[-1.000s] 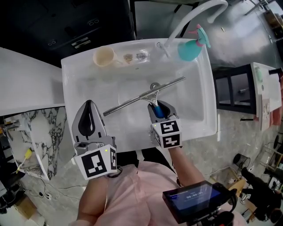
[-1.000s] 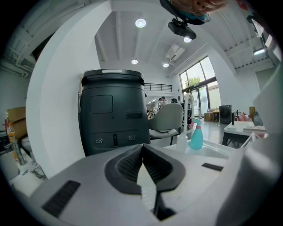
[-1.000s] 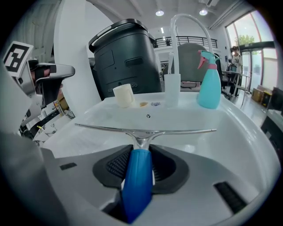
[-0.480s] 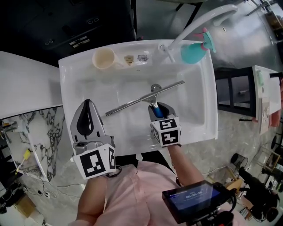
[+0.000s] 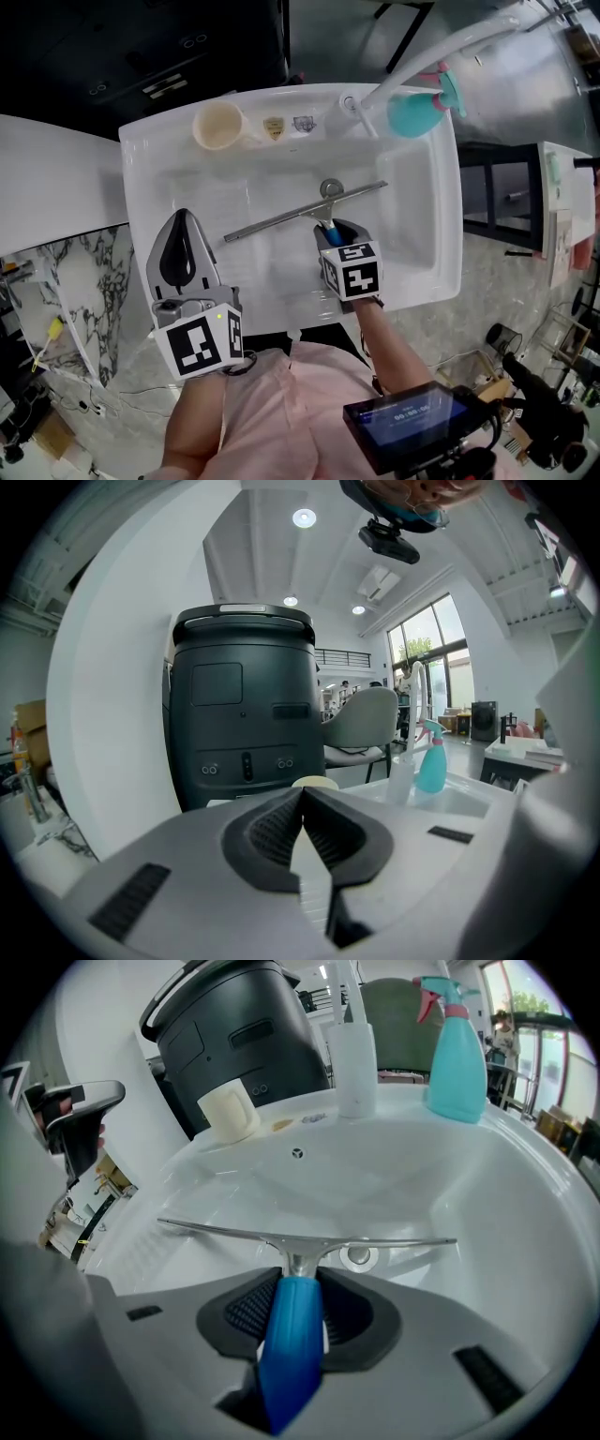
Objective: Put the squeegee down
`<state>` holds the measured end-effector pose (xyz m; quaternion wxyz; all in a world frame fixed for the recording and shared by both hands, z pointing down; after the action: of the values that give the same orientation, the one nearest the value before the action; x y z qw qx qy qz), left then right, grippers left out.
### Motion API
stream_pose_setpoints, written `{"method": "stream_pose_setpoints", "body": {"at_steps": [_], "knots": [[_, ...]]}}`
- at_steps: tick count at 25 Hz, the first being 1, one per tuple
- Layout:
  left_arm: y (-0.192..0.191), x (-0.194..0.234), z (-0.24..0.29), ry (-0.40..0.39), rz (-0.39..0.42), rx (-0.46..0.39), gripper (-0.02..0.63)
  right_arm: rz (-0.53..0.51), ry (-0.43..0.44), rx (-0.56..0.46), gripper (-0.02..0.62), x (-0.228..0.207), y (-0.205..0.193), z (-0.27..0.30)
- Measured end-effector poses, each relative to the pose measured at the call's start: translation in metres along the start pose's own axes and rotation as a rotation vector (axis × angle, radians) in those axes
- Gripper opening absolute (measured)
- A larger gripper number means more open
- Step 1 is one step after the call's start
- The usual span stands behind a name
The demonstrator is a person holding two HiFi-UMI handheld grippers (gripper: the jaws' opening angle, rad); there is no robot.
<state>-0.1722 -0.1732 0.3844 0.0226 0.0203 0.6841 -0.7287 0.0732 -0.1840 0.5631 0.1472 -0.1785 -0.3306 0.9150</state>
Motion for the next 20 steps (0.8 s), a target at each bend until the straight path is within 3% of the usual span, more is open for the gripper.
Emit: {"method": "stream_pose_setpoints", "body": {"at_steps": [10,14,20], "knots": [[-0.0036,0.0073,0.0044,0.023,-0.016,0.010,0.009,0.040,-0.010,0.079,0.127,-0.0042,-0.0033,0.0085],[-0.0010,0.0080,0.0045,0.025,-0.024,0.003,0.009,0.036,-0.033,0.066,0.236,-0.0064,-0.0003,0.0086],[0.0034,0.0059,0.0011,0.023,-0.024,-0.013,0.009,0.038,-0.023,0.035,0.256,-0.0028,0.0024,0.0041]]}}
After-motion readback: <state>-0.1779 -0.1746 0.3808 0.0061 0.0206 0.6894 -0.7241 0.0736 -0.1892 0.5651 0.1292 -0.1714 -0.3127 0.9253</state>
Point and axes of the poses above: the fingertips, and each gripper's own axes: z forward along the fingers, x to its left, y out of its top, the point moved 8 cm from there along -z, backward along the fingers, and after that the axes turned 14 degrees about -x, right-handed, at the moved point
